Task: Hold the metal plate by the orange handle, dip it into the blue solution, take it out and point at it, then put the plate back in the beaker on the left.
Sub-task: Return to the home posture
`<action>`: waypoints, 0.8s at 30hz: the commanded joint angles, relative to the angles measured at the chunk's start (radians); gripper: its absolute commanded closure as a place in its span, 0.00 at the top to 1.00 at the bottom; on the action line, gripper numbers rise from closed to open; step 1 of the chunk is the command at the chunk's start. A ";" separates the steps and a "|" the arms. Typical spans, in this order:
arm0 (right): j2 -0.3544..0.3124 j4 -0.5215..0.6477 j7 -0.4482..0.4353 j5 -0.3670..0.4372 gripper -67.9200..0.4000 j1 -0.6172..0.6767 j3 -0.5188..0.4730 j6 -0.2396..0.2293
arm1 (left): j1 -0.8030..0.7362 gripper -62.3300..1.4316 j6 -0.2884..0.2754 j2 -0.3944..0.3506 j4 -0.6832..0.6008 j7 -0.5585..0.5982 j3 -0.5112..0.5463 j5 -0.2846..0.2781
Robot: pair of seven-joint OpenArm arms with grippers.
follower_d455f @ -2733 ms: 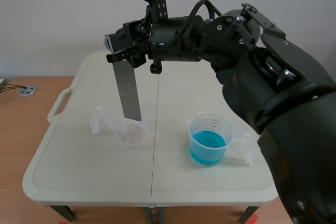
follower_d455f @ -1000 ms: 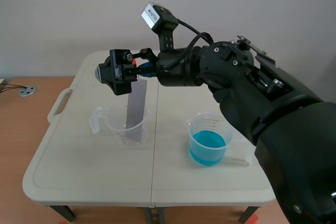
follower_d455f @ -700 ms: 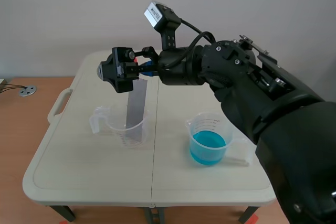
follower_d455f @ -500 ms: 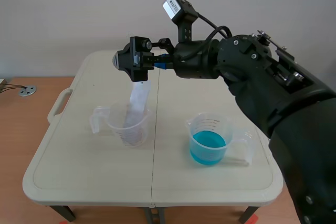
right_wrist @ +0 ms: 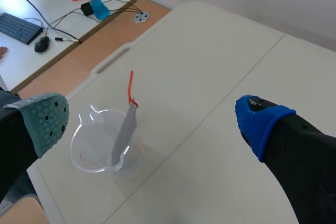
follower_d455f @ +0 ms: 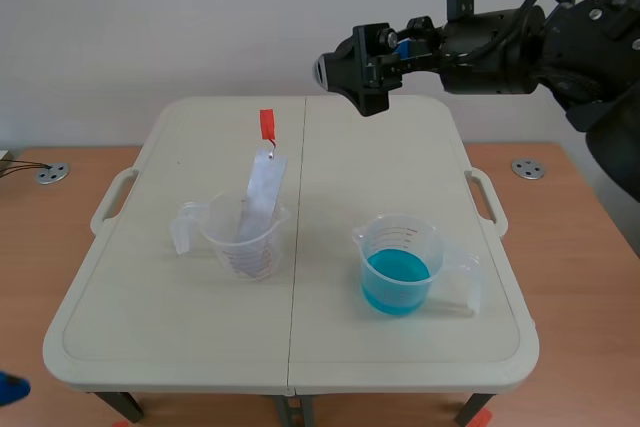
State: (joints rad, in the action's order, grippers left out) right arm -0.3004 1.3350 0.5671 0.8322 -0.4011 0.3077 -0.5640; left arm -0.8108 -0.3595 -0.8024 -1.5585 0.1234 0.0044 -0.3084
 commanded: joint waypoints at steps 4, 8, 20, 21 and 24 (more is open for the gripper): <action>-0.095 0.054 -0.018 0.014 0.98 -0.011 -0.008 -0.005 | 0.074 1.00 0.050 0.013 -0.140 0.011 -0.004 -0.025; -0.174 0.105 -0.029 0.014 0.98 0.045 -0.008 -0.004 | 0.122 1.00 0.121 0.048 -0.254 -0.011 -0.004 -0.024; -0.292 0.249 -0.171 0.014 0.98 0.368 -0.166 -0.005 | 0.203 1.00 0.163 0.240 -0.402 -0.030 -0.004 0.018; -0.292 0.263 -0.171 0.014 0.98 0.393 -0.188 -0.008 | 0.210 1.00 0.163 0.249 -0.402 -0.025 -0.004 0.019; -0.291 0.306 -0.186 0.014 0.98 0.459 -0.248 -0.045 | 0.224 1.00 0.162 0.259 -0.403 0.013 -0.004 0.032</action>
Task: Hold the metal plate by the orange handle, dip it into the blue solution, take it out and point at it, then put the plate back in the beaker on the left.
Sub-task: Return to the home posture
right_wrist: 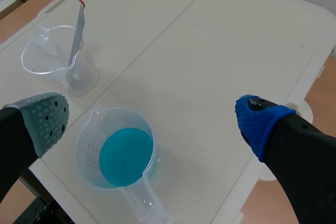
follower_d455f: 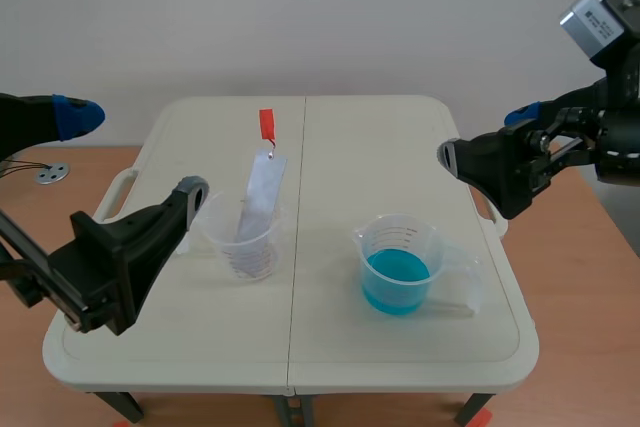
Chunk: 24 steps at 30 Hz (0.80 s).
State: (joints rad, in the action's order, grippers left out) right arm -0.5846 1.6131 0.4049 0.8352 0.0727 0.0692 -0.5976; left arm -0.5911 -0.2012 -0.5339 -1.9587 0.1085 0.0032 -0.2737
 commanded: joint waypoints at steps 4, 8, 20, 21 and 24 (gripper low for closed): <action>-0.002 0.101 -0.055 0.011 0.98 0.063 -0.072 -0.066 | 0.016 1.00 0.005 -0.010 -0.003 0.074 -0.003 0.008; 0.000 0.181 -0.061 0.011 0.98 0.134 -0.105 -0.066 | 0.015 1.00 0.005 -0.010 -0.003 0.109 -0.003 0.008; 0.138 0.260 -0.060 -0.018 0.98 0.280 -0.128 -0.066 | 0.015 1.00 0.005 -0.010 -0.003 0.108 -0.003 0.004; 0.145 0.260 -0.060 -0.026 0.98 0.283 -0.128 -0.066 | 0.015 1.00 0.005 -0.010 -0.003 0.108 -0.003 0.004; 0.150 0.260 -0.060 -0.046 0.98 0.282 -0.128 -0.066 | 0.015 1.00 0.005 -0.010 -0.003 0.108 -0.003 0.004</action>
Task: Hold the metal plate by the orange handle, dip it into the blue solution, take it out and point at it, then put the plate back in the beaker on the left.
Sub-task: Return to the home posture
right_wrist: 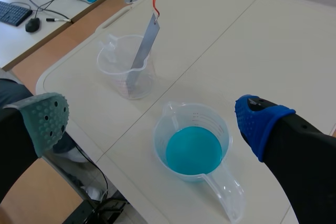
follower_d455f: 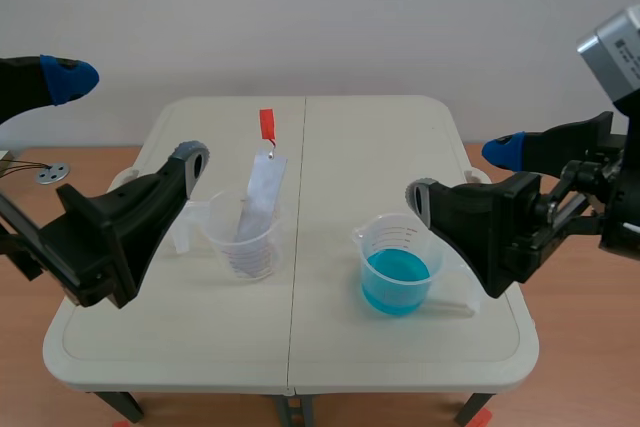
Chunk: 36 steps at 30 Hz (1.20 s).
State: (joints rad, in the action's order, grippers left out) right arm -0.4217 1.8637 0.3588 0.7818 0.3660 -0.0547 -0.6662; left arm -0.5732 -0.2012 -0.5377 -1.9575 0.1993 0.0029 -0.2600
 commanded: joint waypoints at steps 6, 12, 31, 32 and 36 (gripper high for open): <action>-0.013 0.010 -0.014 0.007 0.98 -0.011 -0.004 0.003 | -0.003 1.00 0.005 -0.006 -0.004 0.018 -0.003 -0.010; -0.013 0.010 -0.014 0.007 0.98 -0.011 -0.004 0.003 | -0.003 1.00 0.005 -0.006 -0.004 0.018 -0.003 -0.010; -0.013 0.009 -0.002 0.007 0.98 -0.011 -0.004 0.003 | -0.003 1.00 0.005 -0.006 -0.003 0.018 -0.003 -0.009; -0.013 0.009 0.002 0.007 0.98 -0.011 -0.004 0.004 | -0.003 1.00 0.005 -0.006 -0.003 0.018 -0.003 -0.009; -0.013 0.009 0.020 0.007 0.98 -0.011 -0.004 0.004 | -0.003 1.00 0.005 -0.006 -0.003 0.018 -0.003 -0.009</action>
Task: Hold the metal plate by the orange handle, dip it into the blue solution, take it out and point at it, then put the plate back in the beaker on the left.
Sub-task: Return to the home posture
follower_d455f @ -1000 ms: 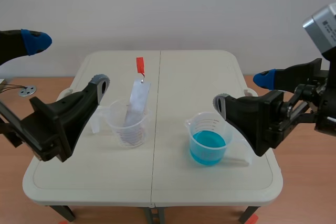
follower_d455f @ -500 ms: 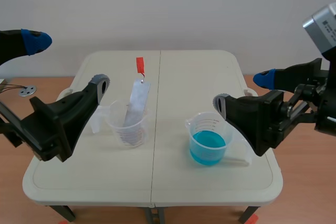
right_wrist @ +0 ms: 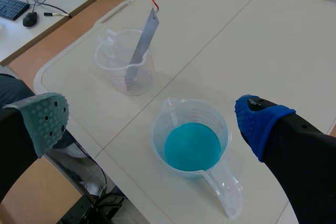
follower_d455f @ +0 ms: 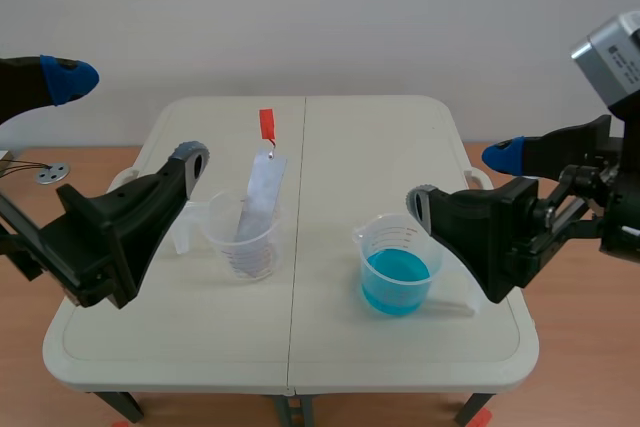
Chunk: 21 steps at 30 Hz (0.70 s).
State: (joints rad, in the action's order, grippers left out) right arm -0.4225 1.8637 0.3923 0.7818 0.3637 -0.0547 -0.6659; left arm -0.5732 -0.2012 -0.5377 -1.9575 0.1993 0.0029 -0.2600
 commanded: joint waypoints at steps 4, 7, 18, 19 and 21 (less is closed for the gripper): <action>-0.012 0.009 0.006 0.007 0.98 -0.009 -0.004 0.003 | -0.003 1.00 0.005 -0.006 -0.003 0.018 -0.003 -0.009; -0.012 0.009 0.013 0.007 0.98 -0.009 -0.004 0.003 | -0.003 1.00 0.005 -0.006 -0.003 0.018 -0.003 -0.009; -0.012 0.009 0.013 0.007 0.98 -0.009 -0.004 0.003 | -0.003 1.00 0.005 -0.006 -0.003 0.018 -0.003 -0.010; -0.012 0.009 0.013 0.007 0.98 -0.009 -0.004 0.003 | -0.003 1.00 0.005 -0.006 -0.003 0.018 -0.003 -0.010; -0.012 0.009 0.013 0.007 0.98 -0.009 -0.004 0.003 | -0.003 1.00 0.005 -0.006 -0.003 0.018 -0.003 -0.010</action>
State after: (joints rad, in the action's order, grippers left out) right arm -0.4240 1.8637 0.4168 0.7818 0.3637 -0.0547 -0.6659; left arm -0.5732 -0.2012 -0.5377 -1.9575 0.1993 0.0029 -0.2600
